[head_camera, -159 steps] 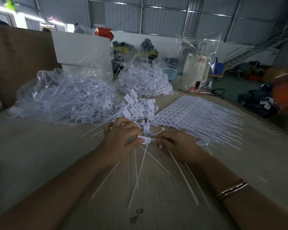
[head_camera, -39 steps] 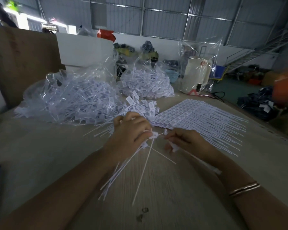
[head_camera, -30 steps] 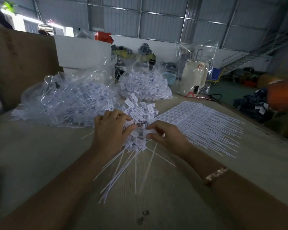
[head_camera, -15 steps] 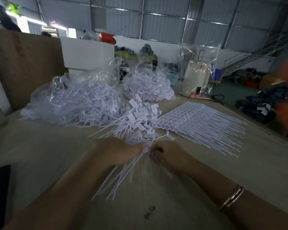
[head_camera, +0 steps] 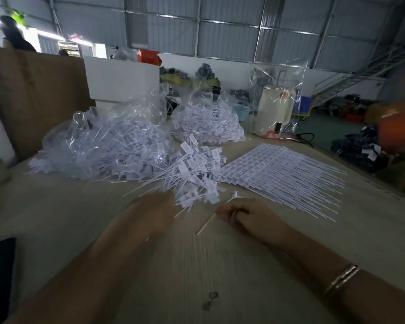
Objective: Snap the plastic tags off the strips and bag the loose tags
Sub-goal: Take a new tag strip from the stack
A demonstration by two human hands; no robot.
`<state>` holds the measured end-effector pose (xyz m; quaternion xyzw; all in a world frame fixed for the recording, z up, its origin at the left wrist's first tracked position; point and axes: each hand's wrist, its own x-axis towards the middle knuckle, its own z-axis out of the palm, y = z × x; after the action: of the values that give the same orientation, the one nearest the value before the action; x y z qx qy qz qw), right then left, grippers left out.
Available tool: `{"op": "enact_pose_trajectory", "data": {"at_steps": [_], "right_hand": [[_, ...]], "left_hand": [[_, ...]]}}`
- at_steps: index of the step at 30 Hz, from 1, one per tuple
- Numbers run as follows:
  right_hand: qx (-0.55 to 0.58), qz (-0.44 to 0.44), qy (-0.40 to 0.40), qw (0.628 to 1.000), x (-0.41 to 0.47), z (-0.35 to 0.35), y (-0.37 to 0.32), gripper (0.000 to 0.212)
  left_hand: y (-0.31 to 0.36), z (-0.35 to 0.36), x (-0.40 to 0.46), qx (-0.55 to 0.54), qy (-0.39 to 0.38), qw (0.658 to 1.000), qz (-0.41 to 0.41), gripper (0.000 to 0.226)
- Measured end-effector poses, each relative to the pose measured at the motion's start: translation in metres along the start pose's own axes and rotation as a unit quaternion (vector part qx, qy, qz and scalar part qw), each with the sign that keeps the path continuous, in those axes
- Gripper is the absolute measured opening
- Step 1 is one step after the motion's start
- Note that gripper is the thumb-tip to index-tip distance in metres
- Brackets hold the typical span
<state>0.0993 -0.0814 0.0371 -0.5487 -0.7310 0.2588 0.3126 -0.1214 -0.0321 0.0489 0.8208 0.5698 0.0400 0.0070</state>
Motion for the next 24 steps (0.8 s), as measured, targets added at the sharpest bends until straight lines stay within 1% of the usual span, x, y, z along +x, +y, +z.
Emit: {"op": "enact_pose_trajectory", "data": {"at_steps": [1,2,4,5,8,12,13,14,15,17,18,20,22,23,24], "right_hand": [[0.002,0.005,0.005,1.000,-0.004,-0.006,0.004,0.052],[0.004,0.009,0.008,1.000,-0.008,-0.012,0.009,0.053],[0.020,0.015,0.012,1.000,-0.015,-0.020,0.020,0.052],[0.037,0.018,0.015,0.999,-0.017,-0.021,0.024,0.051],[0.073,0.019,0.023,0.997,-0.019,-0.021,0.031,0.048],[0.021,-0.009,-0.002,1.000,-0.017,-0.018,0.031,0.053],[0.016,-0.013,-0.006,1.000,-0.017,-0.018,0.032,0.053],[0.015,-0.014,-0.007,1.000,-0.018,-0.019,0.032,0.052],[0.014,-0.015,-0.008,1.000,-0.018,-0.019,0.033,0.051],[0.008,-0.016,-0.008,1.000,-0.018,-0.019,0.034,0.048],[0.005,-0.018,-0.008,1.000,-0.018,-0.019,0.035,0.046],[0.009,-0.021,-0.010,1.000,-0.017,-0.019,0.035,0.043],[0.023,-0.025,-0.013,0.999,-0.017,-0.019,0.034,0.043],[0.029,-0.025,-0.014,0.999,-0.016,-0.020,0.034,0.043],[0.034,-0.023,-0.015,0.999,-0.016,-0.020,0.033,0.044]], "left_hand": [[-0.005,-0.002,0.001,-0.031,0.019,0.999,0.019,0.020],[-0.010,-0.006,0.002,-0.071,0.037,0.996,0.028,0.023],[-0.015,-0.015,0.006,-0.153,0.064,0.986,0.024,0.030],[-0.018,-0.020,0.010,-0.173,0.083,0.981,0.020,0.031],[-0.017,-0.036,0.029,-0.175,0.152,0.973,0.017,0.033],[-0.016,-0.044,0.067,-0.151,0.182,0.972,-0.007,0.028],[-0.016,-0.040,0.076,-0.134,0.177,0.975,-0.022,0.026],[-0.015,-0.033,0.083,-0.103,0.155,0.982,-0.043,0.026],[-0.014,-0.023,0.089,-0.055,0.117,0.990,-0.063,0.030],[-0.011,0.000,0.095,0.026,0.039,0.995,-0.087,0.047],[-0.010,0.008,0.096,0.037,0.031,0.995,-0.092,0.055],[-0.008,0.012,0.098,0.027,0.043,0.991,-0.121,0.068],[-0.003,0.004,0.095,0.033,0.036,0.985,-0.169,0.080],[0.003,0.000,0.090,0.043,0.045,0.982,-0.179,0.084],[0.010,-0.003,0.083,0.050,0.079,0.981,-0.168,0.082]]}}
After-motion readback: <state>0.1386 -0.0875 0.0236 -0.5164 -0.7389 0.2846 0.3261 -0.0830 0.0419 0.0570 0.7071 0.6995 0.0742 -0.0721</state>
